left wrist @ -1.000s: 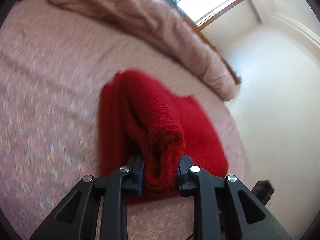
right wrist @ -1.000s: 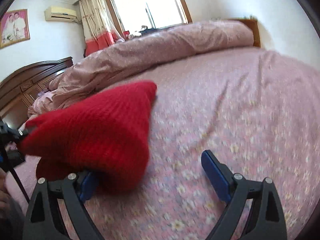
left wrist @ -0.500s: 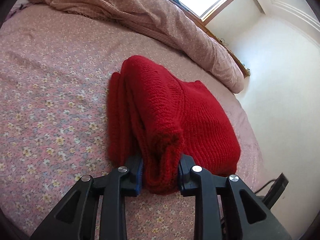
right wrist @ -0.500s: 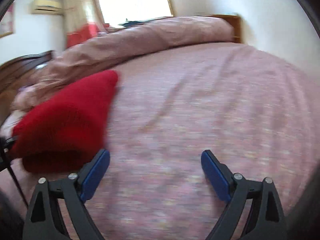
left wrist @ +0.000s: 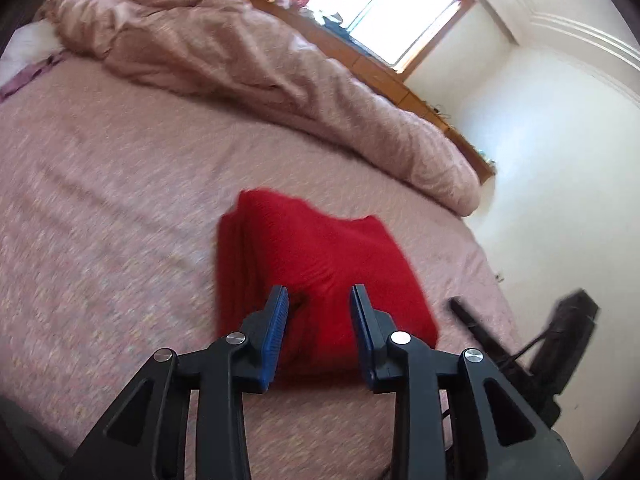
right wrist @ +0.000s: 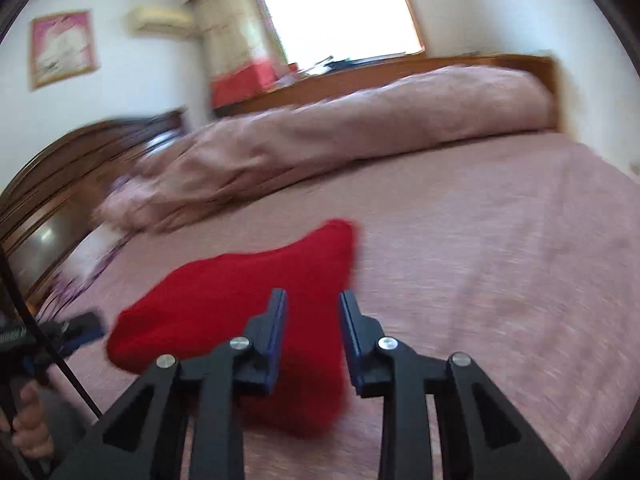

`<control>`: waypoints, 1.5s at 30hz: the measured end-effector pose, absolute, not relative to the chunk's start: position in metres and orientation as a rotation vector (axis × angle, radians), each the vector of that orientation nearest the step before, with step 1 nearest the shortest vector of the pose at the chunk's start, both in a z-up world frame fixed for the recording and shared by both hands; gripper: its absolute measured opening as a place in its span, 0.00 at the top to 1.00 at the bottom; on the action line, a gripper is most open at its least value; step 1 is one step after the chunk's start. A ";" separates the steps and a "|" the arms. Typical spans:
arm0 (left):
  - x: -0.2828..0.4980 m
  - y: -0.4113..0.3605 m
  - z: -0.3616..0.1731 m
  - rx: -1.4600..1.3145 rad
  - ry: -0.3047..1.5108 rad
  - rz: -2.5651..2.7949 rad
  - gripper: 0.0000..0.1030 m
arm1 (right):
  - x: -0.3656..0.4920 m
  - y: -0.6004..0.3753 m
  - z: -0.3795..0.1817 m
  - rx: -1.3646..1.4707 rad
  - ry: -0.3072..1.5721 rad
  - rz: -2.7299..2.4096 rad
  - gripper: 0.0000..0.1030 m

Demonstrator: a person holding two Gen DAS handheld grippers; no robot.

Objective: Fold small clothes

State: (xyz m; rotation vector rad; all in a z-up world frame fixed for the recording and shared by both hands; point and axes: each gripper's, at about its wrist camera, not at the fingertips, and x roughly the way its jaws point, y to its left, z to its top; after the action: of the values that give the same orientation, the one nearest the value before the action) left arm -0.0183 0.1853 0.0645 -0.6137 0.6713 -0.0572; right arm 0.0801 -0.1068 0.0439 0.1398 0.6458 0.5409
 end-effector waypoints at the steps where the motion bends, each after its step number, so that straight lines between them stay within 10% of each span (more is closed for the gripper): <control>1: -0.011 0.179 0.070 -0.584 0.663 -0.056 0.76 | 0.085 -0.099 0.042 0.140 0.681 0.580 0.87; 45: -0.035 0.188 0.035 -0.519 0.711 0.107 0.69 | 0.048 -0.071 0.002 0.019 0.695 0.688 0.89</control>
State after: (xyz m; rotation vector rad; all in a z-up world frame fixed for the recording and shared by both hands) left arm -0.0353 0.1876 0.0348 -0.5188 0.7115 0.1075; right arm 0.0483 -0.0706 0.0017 0.0191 0.6951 0.6884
